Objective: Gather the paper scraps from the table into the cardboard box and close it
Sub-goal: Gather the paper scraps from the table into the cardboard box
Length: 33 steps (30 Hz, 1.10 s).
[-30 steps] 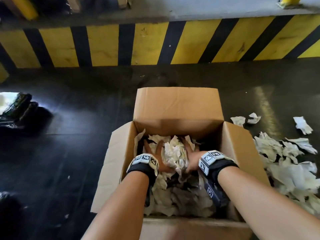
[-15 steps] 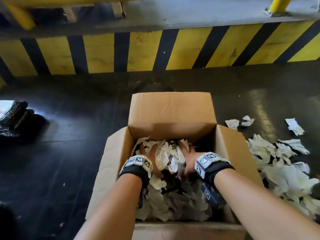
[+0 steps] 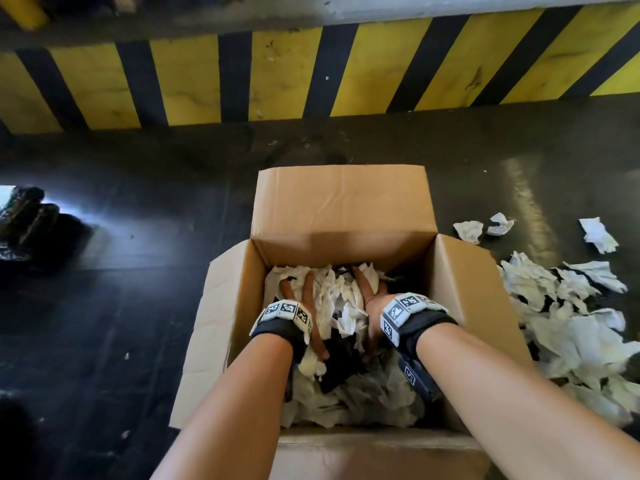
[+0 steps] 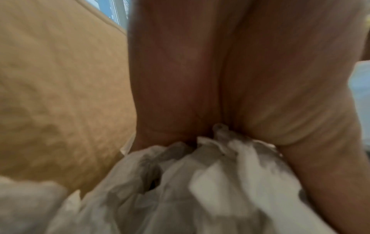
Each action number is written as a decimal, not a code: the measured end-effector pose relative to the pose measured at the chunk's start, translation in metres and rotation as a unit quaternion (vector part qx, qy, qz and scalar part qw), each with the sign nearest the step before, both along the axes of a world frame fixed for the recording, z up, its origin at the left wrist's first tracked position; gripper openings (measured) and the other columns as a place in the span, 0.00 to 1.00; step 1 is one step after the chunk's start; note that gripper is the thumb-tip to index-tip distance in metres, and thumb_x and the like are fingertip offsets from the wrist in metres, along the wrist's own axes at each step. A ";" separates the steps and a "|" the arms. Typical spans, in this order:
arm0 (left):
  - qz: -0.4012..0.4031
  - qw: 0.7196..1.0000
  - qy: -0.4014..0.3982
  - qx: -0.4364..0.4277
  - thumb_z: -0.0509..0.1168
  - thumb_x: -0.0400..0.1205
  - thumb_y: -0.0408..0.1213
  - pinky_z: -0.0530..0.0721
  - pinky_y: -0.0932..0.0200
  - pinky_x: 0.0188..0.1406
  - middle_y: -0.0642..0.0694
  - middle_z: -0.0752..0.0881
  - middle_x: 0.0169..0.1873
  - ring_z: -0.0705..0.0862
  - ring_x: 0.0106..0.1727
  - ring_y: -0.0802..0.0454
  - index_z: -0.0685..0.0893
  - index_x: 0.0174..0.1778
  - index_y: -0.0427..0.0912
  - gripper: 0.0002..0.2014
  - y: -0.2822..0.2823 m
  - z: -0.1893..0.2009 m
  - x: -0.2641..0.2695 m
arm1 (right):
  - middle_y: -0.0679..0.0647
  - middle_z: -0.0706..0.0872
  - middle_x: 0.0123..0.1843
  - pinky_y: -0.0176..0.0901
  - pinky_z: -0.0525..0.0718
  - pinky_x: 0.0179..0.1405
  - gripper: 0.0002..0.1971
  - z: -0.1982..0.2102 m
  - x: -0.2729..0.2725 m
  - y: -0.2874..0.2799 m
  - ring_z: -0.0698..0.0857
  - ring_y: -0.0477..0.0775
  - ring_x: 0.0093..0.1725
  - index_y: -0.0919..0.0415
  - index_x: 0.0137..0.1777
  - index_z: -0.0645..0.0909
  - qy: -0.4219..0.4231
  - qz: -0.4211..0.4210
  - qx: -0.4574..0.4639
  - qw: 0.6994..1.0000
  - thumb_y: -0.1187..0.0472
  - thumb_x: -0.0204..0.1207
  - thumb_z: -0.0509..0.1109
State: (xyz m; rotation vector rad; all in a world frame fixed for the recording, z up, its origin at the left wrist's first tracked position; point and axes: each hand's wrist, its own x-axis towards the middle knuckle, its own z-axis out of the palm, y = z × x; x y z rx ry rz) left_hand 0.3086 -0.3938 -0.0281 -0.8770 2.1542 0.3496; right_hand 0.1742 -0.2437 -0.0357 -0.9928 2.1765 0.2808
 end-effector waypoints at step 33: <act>-0.254 0.949 0.154 0.106 0.83 0.58 0.65 0.72 0.30 0.77 0.36 0.58 0.86 0.64 0.84 0.29 0.43 0.87 0.62 0.69 0.380 0.060 -0.198 | 0.59 0.56 0.85 0.65 0.79 0.69 0.64 0.071 -0.147 0.426 0.73 0.72 0.75 0.30 0.83 0.44 0.024 -0.201 -0.036 0.979 0.39 0.54 0.84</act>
